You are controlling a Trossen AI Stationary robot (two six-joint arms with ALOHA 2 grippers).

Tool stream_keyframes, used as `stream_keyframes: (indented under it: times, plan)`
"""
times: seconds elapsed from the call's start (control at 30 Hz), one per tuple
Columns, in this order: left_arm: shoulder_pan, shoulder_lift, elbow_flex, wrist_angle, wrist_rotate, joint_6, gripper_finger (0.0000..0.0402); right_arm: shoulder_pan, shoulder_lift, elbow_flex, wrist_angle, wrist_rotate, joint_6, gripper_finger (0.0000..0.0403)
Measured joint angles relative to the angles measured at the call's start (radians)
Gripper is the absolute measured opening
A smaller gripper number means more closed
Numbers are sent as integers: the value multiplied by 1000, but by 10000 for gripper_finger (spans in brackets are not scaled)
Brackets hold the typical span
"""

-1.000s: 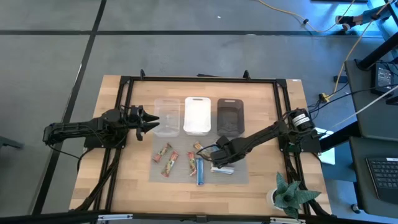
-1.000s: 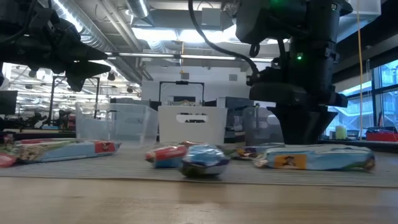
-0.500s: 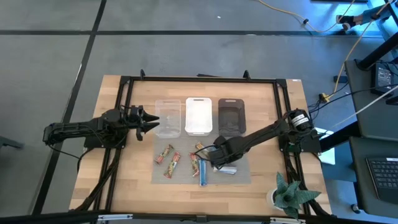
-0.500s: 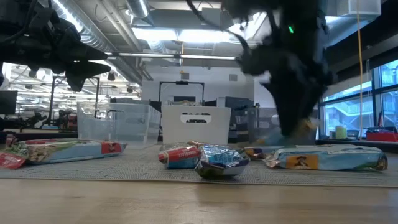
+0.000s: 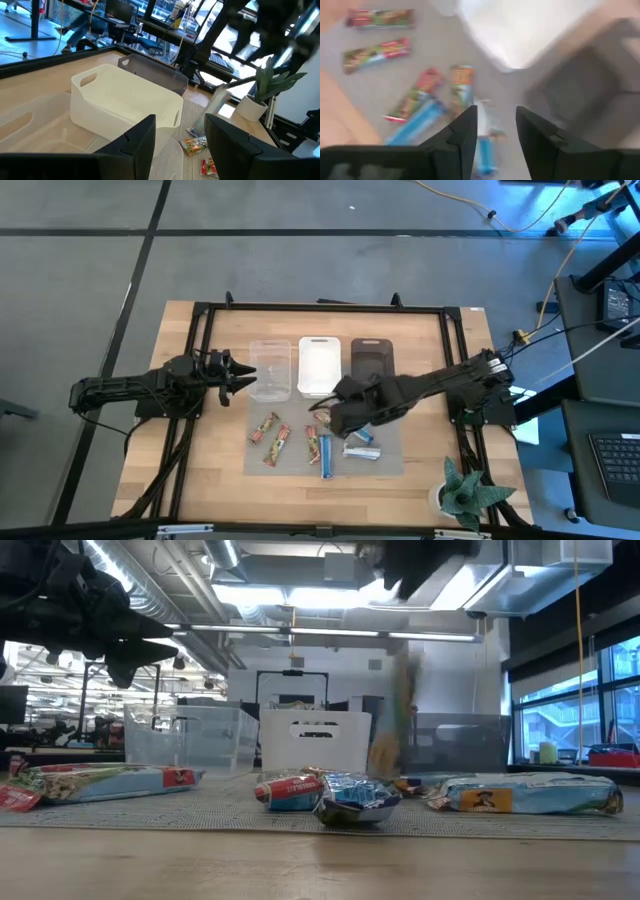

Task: Pick and place Granola Bars by type
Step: Put the top right yellow granola bar into the black bin

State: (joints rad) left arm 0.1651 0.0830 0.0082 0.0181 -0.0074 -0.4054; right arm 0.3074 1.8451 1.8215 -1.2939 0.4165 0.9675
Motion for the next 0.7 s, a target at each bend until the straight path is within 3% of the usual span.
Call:
stream_keyframes:
  times: [0.13, 0.3, 0.7]
  plan:
    - [0, 0, 0, 0, 3, 0, 162, -11, -43, 38, -94, 28, 19, 130]
    - [0, 0, 0, -1, 4, 0, 162, -2, -44, 33, -67, 31, -57, 123]
    - [0, 0, 0, 7, 2, 0, 162, 106, -35, -196, 24, -57, -48, 123]
